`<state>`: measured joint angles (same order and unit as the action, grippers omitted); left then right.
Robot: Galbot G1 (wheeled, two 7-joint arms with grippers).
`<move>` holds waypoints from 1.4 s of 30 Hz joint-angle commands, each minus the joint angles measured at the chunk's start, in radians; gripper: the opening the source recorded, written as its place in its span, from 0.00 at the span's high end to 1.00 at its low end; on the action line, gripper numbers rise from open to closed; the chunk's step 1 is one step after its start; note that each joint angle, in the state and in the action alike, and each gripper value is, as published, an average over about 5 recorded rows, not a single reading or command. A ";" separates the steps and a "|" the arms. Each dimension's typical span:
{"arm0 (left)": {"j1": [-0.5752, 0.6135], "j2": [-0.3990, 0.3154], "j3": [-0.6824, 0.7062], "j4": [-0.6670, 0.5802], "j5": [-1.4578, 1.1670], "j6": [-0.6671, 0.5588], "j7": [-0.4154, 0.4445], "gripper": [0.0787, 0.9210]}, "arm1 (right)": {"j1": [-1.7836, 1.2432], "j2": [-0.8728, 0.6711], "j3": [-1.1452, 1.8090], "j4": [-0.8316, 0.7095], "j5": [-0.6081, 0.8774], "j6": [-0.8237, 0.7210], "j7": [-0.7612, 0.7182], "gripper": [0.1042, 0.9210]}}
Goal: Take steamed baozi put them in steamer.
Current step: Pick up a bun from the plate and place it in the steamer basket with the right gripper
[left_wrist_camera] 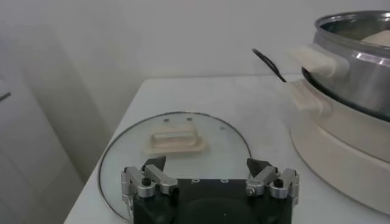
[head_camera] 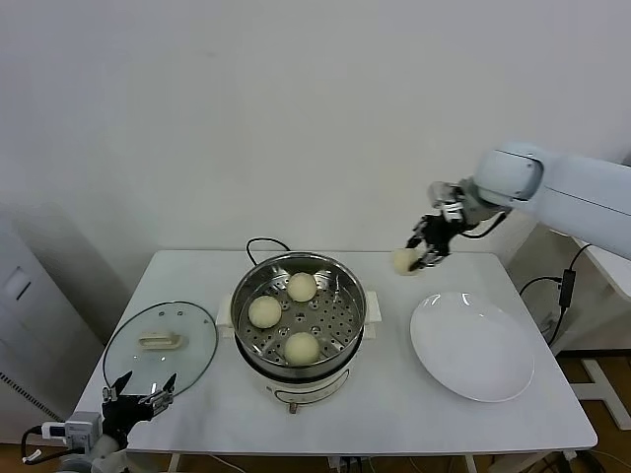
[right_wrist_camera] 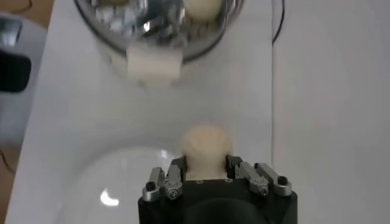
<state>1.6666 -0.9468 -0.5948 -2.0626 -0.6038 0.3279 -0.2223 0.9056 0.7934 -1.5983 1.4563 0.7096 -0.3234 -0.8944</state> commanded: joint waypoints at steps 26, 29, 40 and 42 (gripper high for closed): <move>-0.006 -0.003 0.000 0.005 -0.008 -0.003 0.000 0.12 | -0.101 0.308 -0.079 0.021 0.297 -0.218 0.247 0.61; -0.006 -0.003 -0.001 0.007 -0.010 -0.004 0.000 0.12 | -0.124 0.314 -0.075 0.013 0.294 -0.219 0.251 0.61; -0.005 -0.003 -0.003 0.011 -0.015 -0.006 0.000 0.12 | -0.193 0.314 -0.063 0.005 0.268 -0.223 0.275 0.61; -0.005 -0.003 -0.004 0.012 -0.015 -0.006 0.000 0.12 | -0.199 0.314 -0.060 0.004 0.267 -0.224 0.277 0.60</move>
<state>1.6617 -0.9496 -0.5982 -2.0519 -0.6186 0.3216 -0.2223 0.7596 1.0967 -1.6635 1.4669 0.9821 -0.5425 -0.6311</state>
